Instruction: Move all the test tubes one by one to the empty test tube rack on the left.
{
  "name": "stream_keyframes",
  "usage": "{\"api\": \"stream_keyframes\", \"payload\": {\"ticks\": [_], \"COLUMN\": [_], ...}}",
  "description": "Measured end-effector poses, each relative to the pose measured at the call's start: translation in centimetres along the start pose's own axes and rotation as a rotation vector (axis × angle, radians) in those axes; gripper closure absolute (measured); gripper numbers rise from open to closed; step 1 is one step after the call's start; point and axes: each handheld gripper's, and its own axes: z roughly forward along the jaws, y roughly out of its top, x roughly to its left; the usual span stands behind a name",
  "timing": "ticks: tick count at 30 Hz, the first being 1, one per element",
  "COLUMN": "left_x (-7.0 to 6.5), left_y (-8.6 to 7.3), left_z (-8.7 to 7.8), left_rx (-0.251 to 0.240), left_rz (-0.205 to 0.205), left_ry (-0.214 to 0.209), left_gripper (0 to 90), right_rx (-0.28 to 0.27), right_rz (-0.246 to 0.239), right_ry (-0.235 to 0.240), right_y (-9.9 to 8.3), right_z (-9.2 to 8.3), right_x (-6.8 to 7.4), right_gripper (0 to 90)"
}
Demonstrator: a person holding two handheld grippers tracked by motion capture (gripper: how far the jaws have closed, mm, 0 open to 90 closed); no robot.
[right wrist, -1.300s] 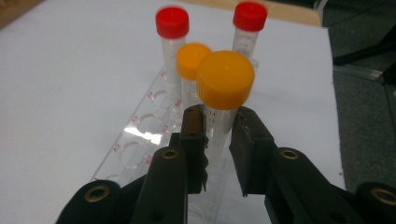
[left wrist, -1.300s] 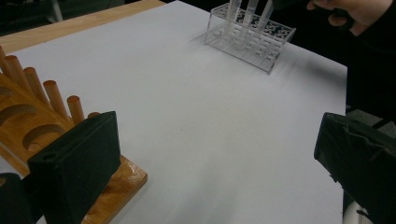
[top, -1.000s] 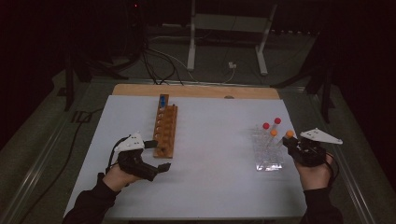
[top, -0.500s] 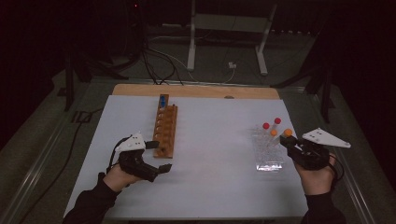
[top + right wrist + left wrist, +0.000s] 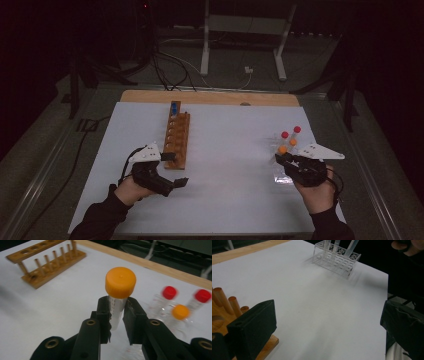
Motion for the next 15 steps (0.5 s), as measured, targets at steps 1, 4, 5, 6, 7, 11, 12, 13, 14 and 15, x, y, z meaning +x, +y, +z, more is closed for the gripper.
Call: {"api": "stream_keyframes", "payload": {"ticks": [1, 4, 5, 6, 7, 11, 12, 13, 14, 15], "left_x": [0.0, -0.1, -0.1, -0.2, -0.2, -0.5, -0.7, -0.8, -0.9, -1.0], "left_y": [0.0, 0.1, 0.1, 0.1, 0.2, 0.8, 1.0, 1.3, 1.5, 1.7], "left_z": [0.1, 0.5, 0.6, 0.8, 1.0, 1.7, 1.9, 2.2, 2.4, 2.7], "left_rx": [-0.001, 0.002, 0.006, 0.009, 0.012, 0.012, 0.011, 0.011, 0.009, 0.008], "left_rz": [0.002, 0.001, 0.003, 0.004, 0.006, 0.018, 0.022, 0.028, 0.03, 0.034], "left_ry": [-0.003, -0.011, -0.012, -0.019, -0.021, -0.049, -0.054, -0.061, -0.07, -0.075], "left_gripper": [1.3, 1.4, 1.4, 1.4, 1.4, 1.7, 1.7, 1.7, 1.8, 1.8], "right_rx": [0.005, 0.022, 0.026, 0.031, 0.035, 0.051, 0.053, 0.054, 0.057, 0.059], "right_rz": [-0.008, -0.028, -0.03, -0.037, -0.042, -0.071, -0.081, -0.086, -0.088, -0.096], "right_ry": [0.012, 0.044, 0.057, 0.069, 0.082, 0.125, 0.134, 0.143, 0.154, 0.163], "right_y": [0.0, 0.0, -0.1, -0.1, -0.1, -0.2, -0.2, -0.2, -0.2, -0.2], "right_z": [0.2, 1.0, 1.2, 1.5, 1.7, 2.5, 2.7, 2.8, 3.0, 3.1], "right_x": [0.3, 1.4, 1.8, 2.1, 2.4, 3.8, 4.1, 4.4, 4.8, 5.1], "right_gripper": [75.3, 75.4, 75.3, 75.3, 75.3, 75.4, 75.3, 75.3, 75.3, 75.3]}}
